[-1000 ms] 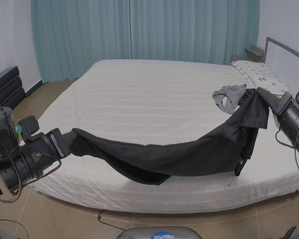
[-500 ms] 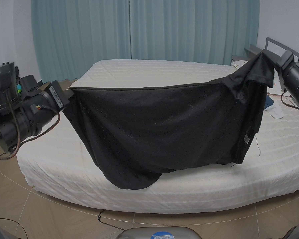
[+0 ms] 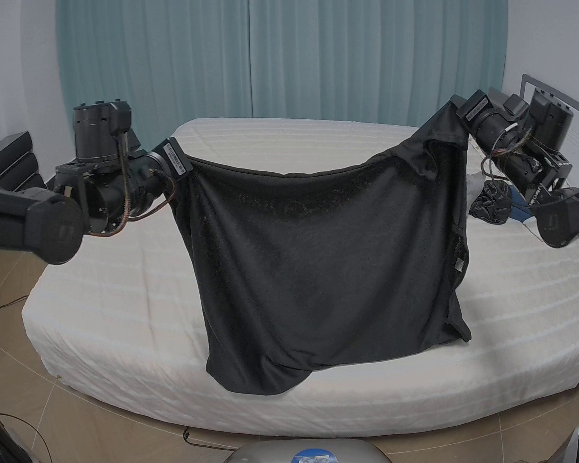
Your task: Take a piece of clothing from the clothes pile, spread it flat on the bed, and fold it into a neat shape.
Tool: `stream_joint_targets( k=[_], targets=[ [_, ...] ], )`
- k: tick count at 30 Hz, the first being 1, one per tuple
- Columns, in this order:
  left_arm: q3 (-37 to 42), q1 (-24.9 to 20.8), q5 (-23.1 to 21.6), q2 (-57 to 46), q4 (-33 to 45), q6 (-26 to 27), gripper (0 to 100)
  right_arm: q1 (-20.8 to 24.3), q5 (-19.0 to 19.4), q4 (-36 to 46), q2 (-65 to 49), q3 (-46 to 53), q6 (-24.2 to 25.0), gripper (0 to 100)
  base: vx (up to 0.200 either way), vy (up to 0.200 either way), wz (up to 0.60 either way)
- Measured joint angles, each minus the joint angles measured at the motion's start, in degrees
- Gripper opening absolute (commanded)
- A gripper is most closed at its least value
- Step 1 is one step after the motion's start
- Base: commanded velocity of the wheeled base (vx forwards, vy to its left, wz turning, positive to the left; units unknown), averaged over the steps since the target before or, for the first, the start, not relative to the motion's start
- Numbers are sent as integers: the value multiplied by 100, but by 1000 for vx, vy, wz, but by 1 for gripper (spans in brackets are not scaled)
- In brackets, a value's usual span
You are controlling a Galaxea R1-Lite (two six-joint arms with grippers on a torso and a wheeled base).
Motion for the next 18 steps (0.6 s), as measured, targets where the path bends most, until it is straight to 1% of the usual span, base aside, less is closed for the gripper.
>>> stream_joint_targets(
  k=[4,9,13,18],
  targets=[
    [-571,69,-4,594,13,20,0,-94,-9,2,513,-462,-16,0,200,0,0],
    [-1151,146,-11,1326,27,30,0,-174,-11,-28,1067,-713,-22,0,200,0,0],
    [-1530,210,-12,1905,30,26,0,-236,-9,-57,1510,-822,-22,0,0,0,0],
    [-1816,266,-12,2539,6,-2,0,-276,-6,-79,2004,-903,-18,0,0,0,0]
  ],
)
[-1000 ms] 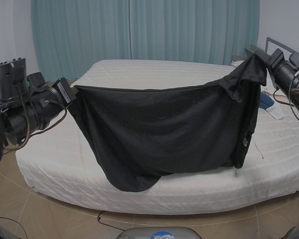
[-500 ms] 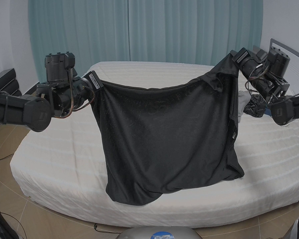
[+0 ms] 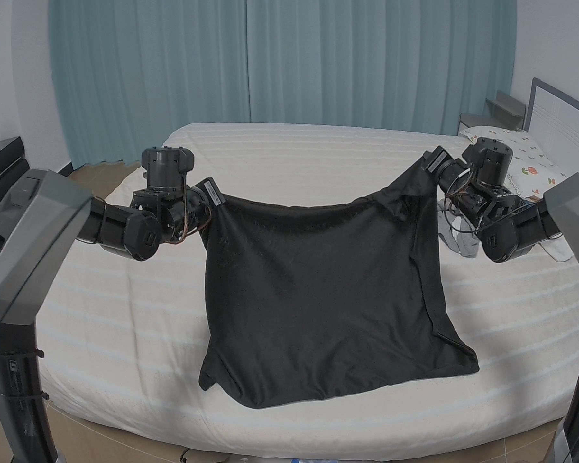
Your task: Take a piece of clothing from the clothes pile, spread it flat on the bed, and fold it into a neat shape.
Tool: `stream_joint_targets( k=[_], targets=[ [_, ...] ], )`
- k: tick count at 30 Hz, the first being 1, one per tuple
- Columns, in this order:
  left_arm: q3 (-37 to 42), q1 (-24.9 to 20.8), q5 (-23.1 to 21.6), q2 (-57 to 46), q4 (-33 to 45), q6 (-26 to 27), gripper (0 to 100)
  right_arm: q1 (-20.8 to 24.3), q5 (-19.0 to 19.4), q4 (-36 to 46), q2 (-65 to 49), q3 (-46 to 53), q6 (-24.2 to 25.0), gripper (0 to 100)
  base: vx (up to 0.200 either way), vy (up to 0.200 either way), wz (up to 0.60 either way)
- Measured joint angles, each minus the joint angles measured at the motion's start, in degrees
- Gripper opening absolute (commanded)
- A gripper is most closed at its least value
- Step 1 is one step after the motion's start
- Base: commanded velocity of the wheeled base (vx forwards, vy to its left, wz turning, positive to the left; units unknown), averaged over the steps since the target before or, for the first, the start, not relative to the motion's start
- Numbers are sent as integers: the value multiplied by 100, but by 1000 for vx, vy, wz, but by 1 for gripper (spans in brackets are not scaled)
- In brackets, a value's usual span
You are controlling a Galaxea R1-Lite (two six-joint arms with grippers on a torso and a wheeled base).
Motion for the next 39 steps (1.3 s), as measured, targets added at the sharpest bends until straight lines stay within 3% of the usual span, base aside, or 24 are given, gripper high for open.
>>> stream_joint_targets(
  k=[6,7,8,19,28,35,39],
  targets=[
    [-327,16,-2,621,-6,-20,0,-55,0,-17,488,-116,0,0,0,0,0],
    [-406,20,-2,728,-1,-27,0,-63,0,-20,568,-160,0,100,0,0,0],
    [-472,24,-2,822,2,-39,100,-74,0,-17,645,-193,-2,100,0,0,0],
    [-1112,77,28,1897,363,-230,100,-215,13,533,1786,-717,-46,100,0,0,0],
    [-1282,272,-183,2111,1732,-510,100,-642,-169,1163,2266,-1119,20,100,0,0,0],
    [-1593,608,-561,2004,1902,-1574,100,-918,-128,941,2114,-1197,923,100,0,0,0],
    [-1757,835,-722,1924,2041,-1947,100,-996,-5,886,1963,-1036,1095,100,0,0,0]
  ],
)
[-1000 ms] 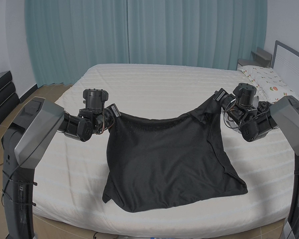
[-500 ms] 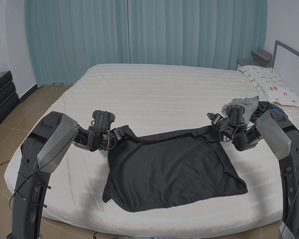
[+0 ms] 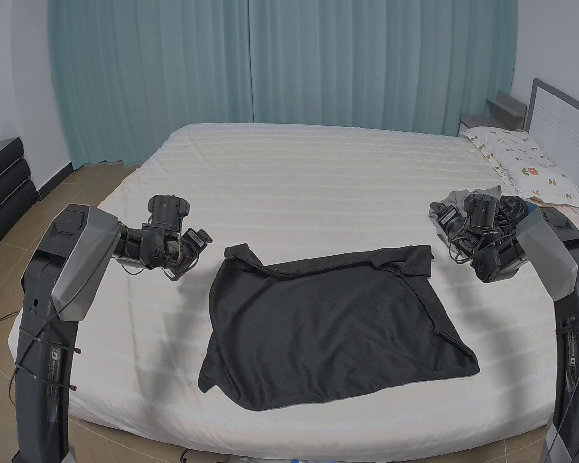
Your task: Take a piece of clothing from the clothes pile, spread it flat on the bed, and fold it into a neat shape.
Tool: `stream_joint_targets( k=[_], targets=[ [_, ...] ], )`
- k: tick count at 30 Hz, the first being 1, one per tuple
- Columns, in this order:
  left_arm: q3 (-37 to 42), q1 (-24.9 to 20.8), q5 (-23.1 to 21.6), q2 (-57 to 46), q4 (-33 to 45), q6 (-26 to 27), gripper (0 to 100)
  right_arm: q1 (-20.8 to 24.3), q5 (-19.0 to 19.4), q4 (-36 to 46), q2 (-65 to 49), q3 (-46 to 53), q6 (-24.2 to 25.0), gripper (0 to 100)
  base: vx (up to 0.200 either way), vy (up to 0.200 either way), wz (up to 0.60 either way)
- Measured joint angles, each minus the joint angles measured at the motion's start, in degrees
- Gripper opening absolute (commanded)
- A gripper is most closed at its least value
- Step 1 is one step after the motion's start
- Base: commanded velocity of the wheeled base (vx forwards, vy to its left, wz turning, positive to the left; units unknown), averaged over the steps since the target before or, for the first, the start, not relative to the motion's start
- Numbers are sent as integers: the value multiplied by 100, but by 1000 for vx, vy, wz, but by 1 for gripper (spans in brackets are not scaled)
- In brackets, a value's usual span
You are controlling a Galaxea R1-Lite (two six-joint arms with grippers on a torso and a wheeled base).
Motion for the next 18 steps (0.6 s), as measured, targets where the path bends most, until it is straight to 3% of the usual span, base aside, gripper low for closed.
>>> stream_joint_targets(
  k=[8,18],
  targets=[
    [662,173,-561,-317,61,-33,100,43,577,9,-310,844,50,100,0,0,0],
    [2723,201,-919,-1161,-662,-148,100,288,962,446,-444,1281,60,100,0,0,0]
  ],
)
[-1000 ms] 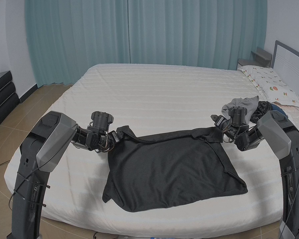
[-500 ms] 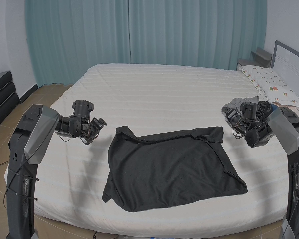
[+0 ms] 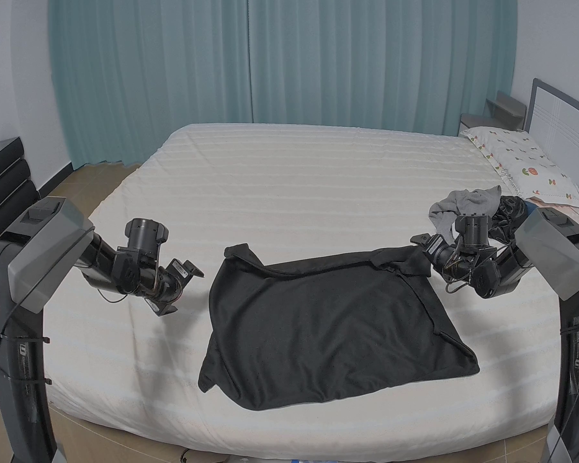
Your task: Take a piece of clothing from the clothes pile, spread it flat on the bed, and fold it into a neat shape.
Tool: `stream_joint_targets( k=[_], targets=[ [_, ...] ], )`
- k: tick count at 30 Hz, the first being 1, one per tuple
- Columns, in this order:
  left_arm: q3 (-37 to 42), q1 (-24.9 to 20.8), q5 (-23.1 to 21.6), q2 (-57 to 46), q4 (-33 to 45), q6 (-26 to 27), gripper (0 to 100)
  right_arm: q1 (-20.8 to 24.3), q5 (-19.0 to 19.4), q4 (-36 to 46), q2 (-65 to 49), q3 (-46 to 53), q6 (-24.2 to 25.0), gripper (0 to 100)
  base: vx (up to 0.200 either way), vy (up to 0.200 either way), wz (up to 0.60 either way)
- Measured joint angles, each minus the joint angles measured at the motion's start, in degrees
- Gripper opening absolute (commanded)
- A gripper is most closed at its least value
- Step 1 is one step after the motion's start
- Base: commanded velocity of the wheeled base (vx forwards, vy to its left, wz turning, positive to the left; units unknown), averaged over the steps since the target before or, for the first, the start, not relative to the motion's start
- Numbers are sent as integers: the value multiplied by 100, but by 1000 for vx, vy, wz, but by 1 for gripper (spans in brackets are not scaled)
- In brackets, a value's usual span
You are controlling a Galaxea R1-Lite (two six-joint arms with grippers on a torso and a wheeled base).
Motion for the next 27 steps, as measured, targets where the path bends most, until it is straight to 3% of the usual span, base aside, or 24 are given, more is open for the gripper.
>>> stream_joint_targets(
  k=[9,17,23,27],
  targets=[
    [1527,-28,-60,-597,-1648,-479,100,206,57,975,334,-747,1,100,0,0,0],
    [1919,-17,-82,-780,-1948,-599,100,241,-57,1851,918,-2371,24,100,0,0,0],
    [1960,49,-88,-818,-1990,-631,100,251,-255,1851,1458,-3545,91,100,0,0,0],
    [1969,72,-90,-827,-2004,-640,100,256,-318,934,1709,-3857,44,100,0,0,0]
  ],
)
